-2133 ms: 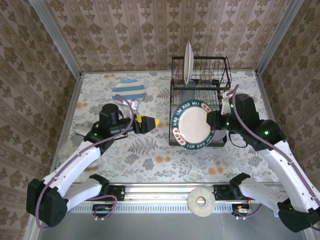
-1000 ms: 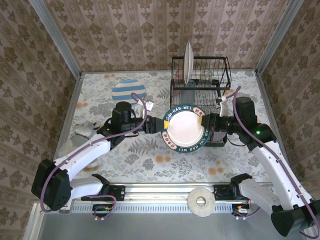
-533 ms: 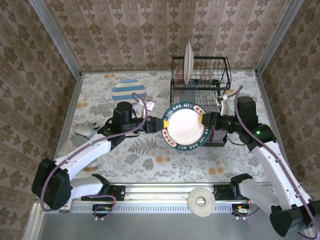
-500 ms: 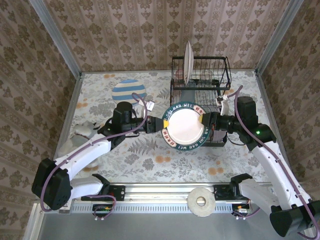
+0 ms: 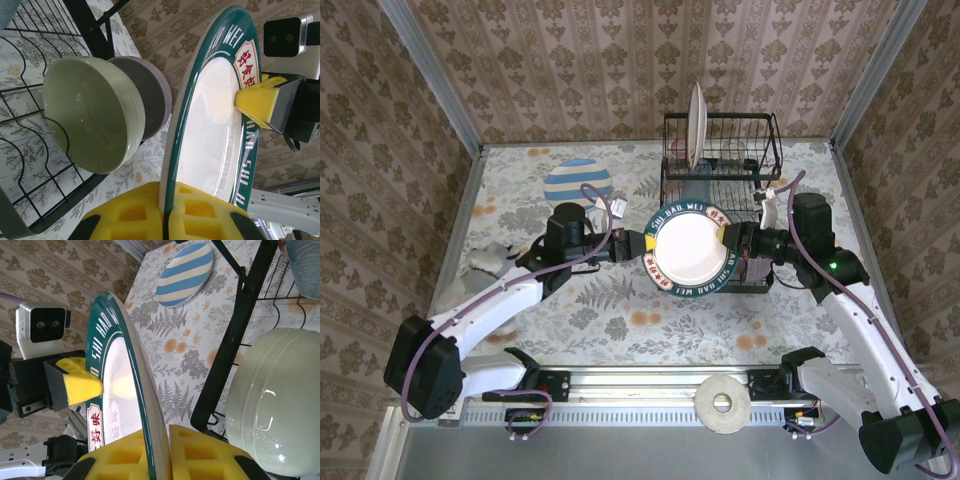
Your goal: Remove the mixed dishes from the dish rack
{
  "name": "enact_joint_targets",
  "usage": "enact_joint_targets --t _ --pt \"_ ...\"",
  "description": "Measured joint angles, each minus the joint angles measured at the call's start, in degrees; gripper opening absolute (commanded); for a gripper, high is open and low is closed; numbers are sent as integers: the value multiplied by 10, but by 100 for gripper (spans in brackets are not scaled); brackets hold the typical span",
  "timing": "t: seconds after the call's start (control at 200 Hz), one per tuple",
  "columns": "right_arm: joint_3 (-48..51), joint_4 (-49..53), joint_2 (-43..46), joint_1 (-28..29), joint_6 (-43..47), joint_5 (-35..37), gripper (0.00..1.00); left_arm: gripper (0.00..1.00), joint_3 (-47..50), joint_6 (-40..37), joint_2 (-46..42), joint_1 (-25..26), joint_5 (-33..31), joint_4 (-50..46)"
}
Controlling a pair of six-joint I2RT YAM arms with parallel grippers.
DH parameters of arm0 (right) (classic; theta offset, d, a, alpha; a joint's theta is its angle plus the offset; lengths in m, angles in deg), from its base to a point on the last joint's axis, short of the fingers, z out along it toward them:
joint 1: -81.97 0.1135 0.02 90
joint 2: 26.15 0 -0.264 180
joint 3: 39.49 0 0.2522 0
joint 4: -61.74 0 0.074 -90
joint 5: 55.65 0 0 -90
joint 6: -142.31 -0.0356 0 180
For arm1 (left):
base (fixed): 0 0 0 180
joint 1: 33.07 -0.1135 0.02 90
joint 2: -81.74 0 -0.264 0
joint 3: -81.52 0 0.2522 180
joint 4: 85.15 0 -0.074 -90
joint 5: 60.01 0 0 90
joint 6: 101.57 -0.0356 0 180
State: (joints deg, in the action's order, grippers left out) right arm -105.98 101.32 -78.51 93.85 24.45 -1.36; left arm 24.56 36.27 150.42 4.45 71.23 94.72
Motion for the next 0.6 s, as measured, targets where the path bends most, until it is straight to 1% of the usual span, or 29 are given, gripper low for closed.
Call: enact_joint_targets --t 0.035,0.105,0.17,0.26,0.42,0.6 --pt "2 -6 0 0 -6 -7 38 0 0 0 0 0 -2 0" --pt "6 -26 0 0 -14 -23 58 0 0 2 0 0 -9 1" --pt "12 -46 1 0 -18 -35 80 0 0 3 0 0 -14 1" --pt "23 -69 4 0 -19 -47 99 0 0 6 -1 0 -23 1" --pt "38 -105 11 0 -24 -54 100 0 0 8 -7 0 -37 -1" --pt "72 -169 30 0 -26 -54 100 0 3 12 -42 -10 -58 -13"
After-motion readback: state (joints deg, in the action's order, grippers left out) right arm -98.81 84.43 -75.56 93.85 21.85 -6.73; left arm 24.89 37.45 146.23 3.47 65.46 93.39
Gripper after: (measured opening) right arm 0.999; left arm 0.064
